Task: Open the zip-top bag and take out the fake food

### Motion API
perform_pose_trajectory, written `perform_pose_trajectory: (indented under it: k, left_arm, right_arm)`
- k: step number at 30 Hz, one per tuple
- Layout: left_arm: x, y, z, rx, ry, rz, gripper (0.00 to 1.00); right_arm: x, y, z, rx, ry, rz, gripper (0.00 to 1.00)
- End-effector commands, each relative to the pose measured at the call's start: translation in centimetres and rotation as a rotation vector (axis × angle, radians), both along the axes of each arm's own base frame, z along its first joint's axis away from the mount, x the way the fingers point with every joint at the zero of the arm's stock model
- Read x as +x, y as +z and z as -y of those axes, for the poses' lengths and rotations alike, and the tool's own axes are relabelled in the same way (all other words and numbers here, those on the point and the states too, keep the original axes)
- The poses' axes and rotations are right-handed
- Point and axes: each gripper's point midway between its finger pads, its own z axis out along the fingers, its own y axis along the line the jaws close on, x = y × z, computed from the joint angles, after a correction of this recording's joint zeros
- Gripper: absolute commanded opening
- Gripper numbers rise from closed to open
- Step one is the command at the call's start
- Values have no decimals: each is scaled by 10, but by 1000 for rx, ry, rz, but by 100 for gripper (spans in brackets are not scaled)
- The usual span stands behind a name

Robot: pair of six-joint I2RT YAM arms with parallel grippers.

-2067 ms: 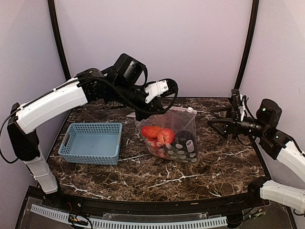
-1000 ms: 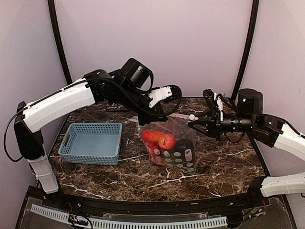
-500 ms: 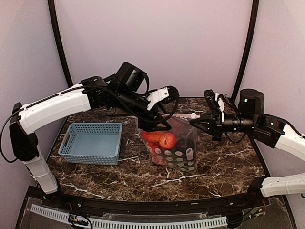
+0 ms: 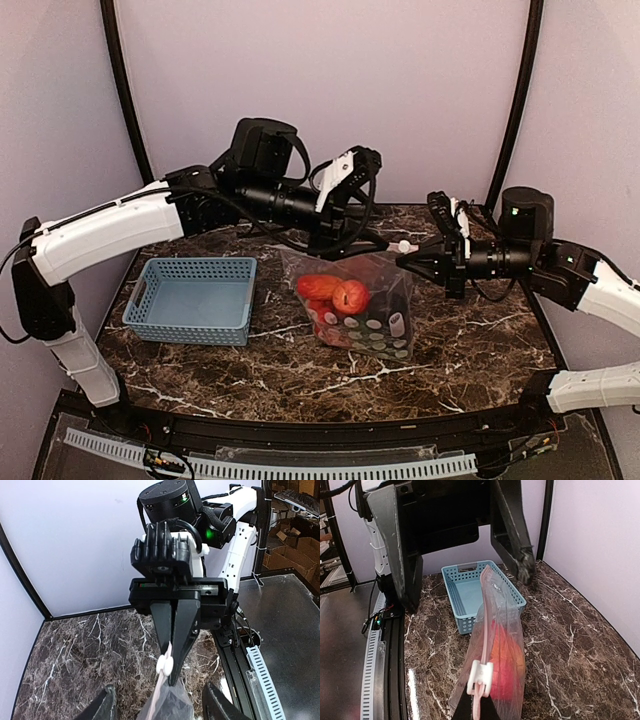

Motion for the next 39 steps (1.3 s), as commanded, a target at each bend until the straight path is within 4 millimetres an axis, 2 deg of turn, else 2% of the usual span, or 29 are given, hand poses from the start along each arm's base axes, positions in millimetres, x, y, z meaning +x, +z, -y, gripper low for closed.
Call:
perform_pose_trajectory:
  k: [1, 6, 12, 16, 18, 22, 30, 39]
  left_arm:
    - [-3, 8, 19, -42, -40, 24, 57]
    - [-3, 1, 30, -32, -59, 20, 54]
    - [-6, -6, 37, -17, -81, 6, 43]
    - [-6, -13, 39, 2, -88, -6, 30]
    - [-5, -15, 39, 8, -83, -6, 19]
    - [-2, -18, 37, 22, -57, 0, 10]
    - [1, -32, 23, 73, -22, 7, 5]
    - [21, -44, 0, 97, 61, 14, 4]
  right_arm:
    - [-9, 12, -4, 30, 43, 44, 0]
    - [-11, 11, -6, 27, 50, 44, 0]
    - [-11, 11, -7, 25, 46, 48, 0]
    - [-11, 13, -6, 31, 43, 55, 0]
    - [-11, 12, -6, 28, 42, 51, 0]
    - [-10, 11, -5, 32, 29, 51, 0]
    - [-8, 10, 3, 48, -17, 60, 0]
    - [-6, 9, 16, 53, -87, 79, 0]
